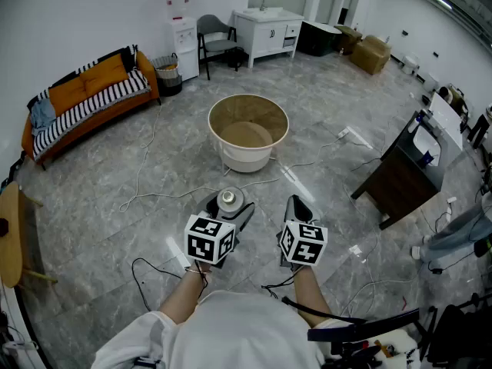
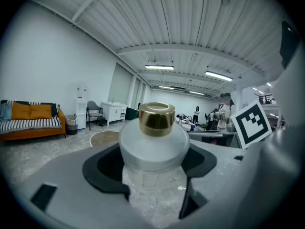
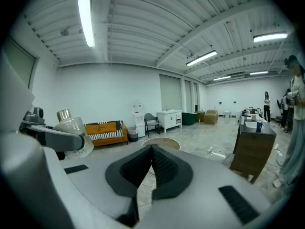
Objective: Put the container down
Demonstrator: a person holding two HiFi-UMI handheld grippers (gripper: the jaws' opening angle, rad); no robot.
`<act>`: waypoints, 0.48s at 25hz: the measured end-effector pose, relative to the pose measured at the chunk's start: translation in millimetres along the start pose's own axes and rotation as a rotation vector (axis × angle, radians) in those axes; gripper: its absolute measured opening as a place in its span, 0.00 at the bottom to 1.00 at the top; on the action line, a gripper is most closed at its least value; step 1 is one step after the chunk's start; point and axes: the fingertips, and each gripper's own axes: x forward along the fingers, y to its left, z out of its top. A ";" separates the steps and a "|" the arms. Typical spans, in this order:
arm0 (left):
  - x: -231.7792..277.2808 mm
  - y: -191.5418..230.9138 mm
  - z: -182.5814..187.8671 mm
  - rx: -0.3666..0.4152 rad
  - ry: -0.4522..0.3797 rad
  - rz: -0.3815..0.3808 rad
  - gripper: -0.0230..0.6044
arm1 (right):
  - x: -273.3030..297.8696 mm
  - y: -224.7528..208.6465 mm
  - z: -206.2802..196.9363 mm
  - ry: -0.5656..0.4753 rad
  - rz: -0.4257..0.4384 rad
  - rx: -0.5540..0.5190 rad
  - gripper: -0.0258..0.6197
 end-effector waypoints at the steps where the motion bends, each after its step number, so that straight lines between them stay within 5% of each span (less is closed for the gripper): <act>1: -1.4 1.4 -1.3 -0.003 0.002 0.001 0.58 | -0.4 1.4 -1.1 0.002 0.000 0.000 0.08; 12: -1.6 26.1 -4.0 -0.012 0.013 -0.008 0.58 | 14.3 11.7 -7.4 0.011 -0.011 0.030 0.08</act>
